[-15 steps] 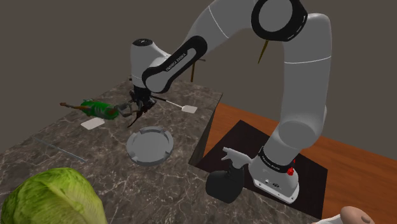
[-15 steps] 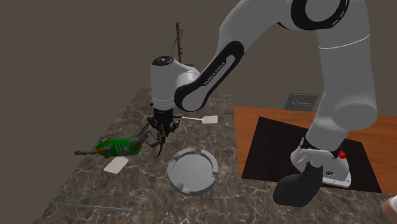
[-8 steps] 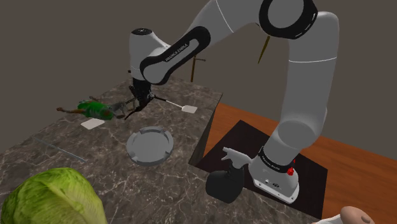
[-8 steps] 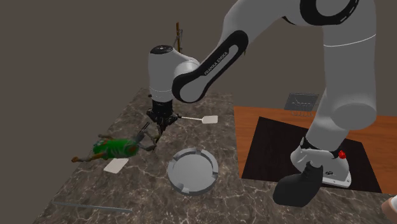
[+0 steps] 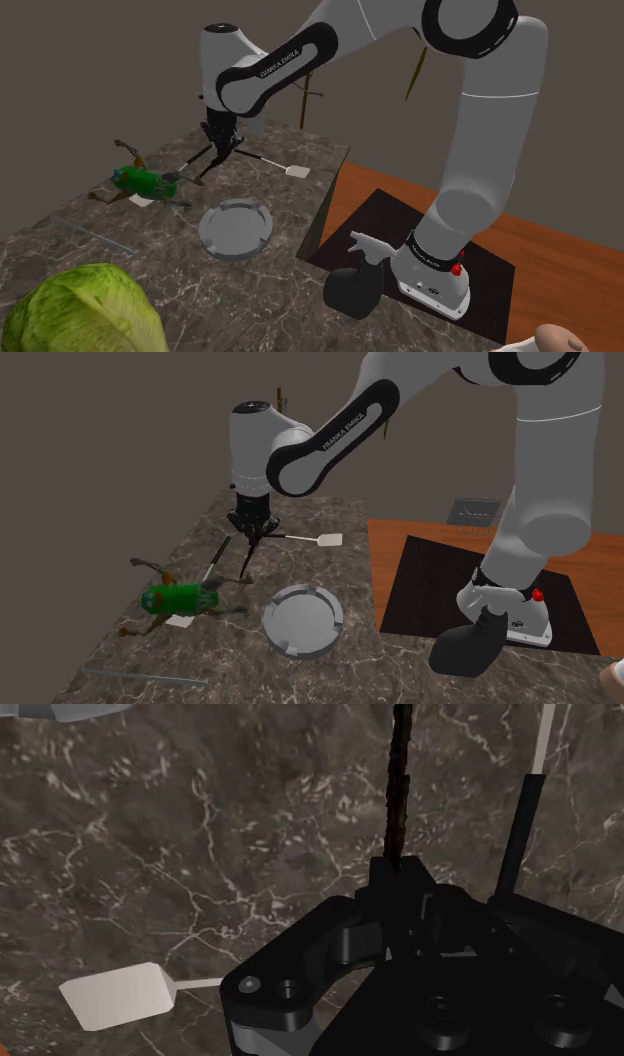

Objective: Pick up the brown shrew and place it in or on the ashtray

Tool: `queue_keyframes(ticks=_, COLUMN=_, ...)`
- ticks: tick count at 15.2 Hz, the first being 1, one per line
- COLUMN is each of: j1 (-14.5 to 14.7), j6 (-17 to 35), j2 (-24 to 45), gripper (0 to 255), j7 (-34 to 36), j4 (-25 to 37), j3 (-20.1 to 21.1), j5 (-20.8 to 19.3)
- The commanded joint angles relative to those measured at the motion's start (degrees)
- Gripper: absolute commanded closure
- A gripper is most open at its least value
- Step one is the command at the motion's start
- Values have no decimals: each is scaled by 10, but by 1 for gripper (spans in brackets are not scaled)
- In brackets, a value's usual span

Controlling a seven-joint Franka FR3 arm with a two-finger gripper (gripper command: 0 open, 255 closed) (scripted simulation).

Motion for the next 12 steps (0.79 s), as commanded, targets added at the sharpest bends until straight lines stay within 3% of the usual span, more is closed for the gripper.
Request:
queue_keyframes(ticks=1, j1=-2, j6=-14, j2=-10, gripper=255, j7=-6, j4=5, j3=3, j5=7)
queue_keyframes(ticks=12, j1=32, j6=30, j2=-156, gripper=255, j7=64, j4=-177, j3=54, j5=59)
